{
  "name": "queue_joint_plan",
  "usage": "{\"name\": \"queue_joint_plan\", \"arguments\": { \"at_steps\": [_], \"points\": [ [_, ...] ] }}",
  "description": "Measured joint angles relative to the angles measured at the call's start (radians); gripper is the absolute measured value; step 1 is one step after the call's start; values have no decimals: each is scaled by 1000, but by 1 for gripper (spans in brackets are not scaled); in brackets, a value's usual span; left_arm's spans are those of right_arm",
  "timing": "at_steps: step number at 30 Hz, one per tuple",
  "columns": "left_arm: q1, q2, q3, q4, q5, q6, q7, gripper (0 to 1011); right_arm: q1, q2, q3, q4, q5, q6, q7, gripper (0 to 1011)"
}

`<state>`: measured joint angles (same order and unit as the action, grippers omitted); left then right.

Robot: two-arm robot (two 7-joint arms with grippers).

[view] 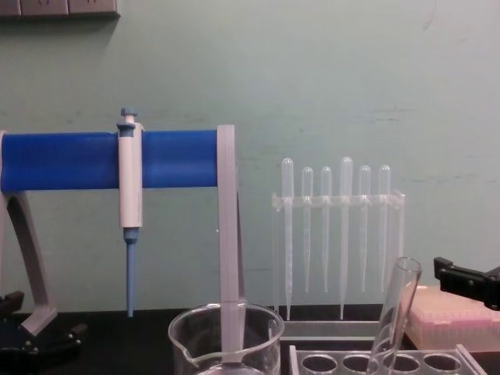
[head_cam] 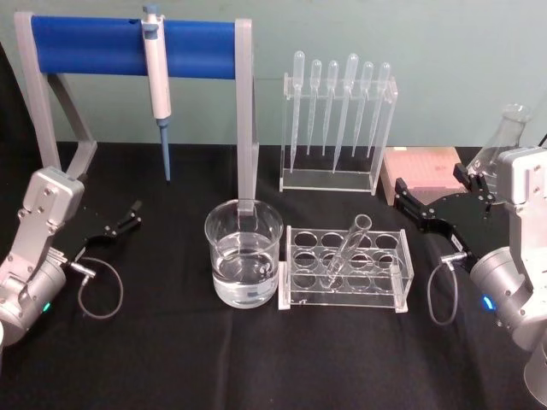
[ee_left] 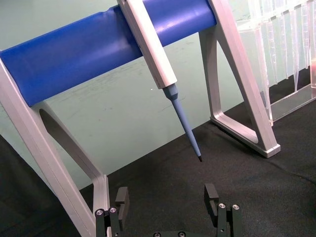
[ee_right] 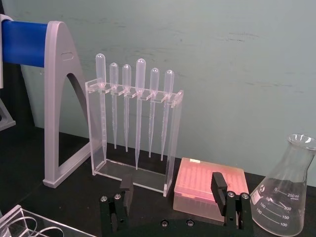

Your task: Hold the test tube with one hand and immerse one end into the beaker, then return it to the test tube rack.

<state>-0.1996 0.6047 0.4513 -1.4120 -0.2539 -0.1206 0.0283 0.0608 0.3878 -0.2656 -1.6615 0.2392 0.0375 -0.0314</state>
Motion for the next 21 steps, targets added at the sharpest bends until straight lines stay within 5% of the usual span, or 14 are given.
{"name": "queue_joint_plan", "arguments": {
  "at_steps": [21],
  "points": [
    [0, 0, 0, 0, 0, 0, 0, 1000, 2, 1, -2, -1, 2, -3, 0, 1003]
  ]
}}
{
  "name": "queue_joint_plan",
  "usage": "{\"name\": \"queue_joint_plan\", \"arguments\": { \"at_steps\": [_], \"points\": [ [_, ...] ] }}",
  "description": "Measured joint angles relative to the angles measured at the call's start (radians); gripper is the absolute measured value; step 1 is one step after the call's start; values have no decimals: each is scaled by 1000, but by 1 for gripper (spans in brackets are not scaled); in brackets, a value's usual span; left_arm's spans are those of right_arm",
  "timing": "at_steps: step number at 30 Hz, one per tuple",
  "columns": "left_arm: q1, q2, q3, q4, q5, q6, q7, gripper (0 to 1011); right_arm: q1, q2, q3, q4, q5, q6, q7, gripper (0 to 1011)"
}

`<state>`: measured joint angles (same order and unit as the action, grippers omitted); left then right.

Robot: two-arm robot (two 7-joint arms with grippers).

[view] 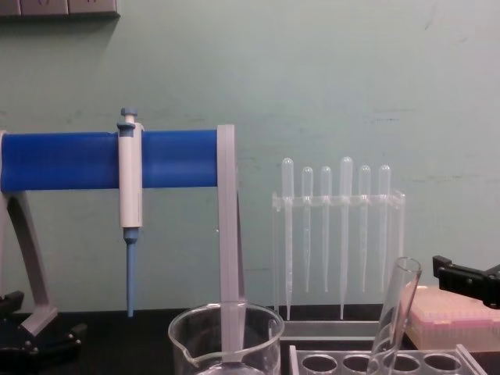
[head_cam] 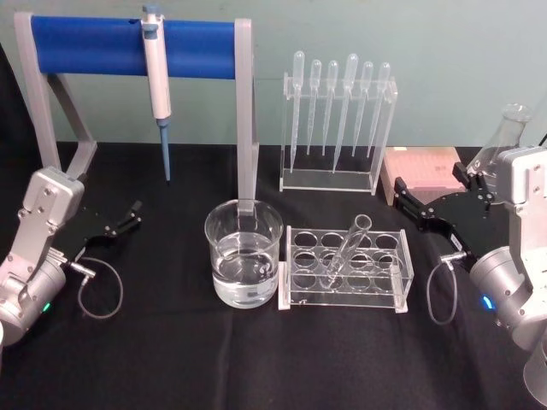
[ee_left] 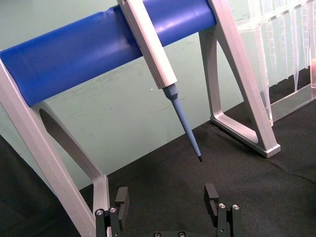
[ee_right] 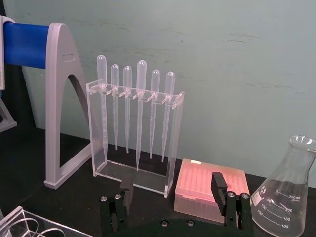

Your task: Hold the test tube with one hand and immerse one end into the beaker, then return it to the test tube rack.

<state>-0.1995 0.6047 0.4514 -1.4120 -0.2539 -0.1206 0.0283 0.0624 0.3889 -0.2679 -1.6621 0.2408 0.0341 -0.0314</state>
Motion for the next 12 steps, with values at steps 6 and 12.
{"name": "queue_joint_plan", "arguments": {
  "at_steps": [6, 12],
  "points": [
    [0, 0, 0, 0, 0, 0, 0, 1000, 0, 0, -1, 0, 0, 0, 0, 1003],
    [0, 0, 0, 0, 0, 0, 0, 1000, 1, 0, -1, 0, 1, -1, 0, 1002]
  ]
}}
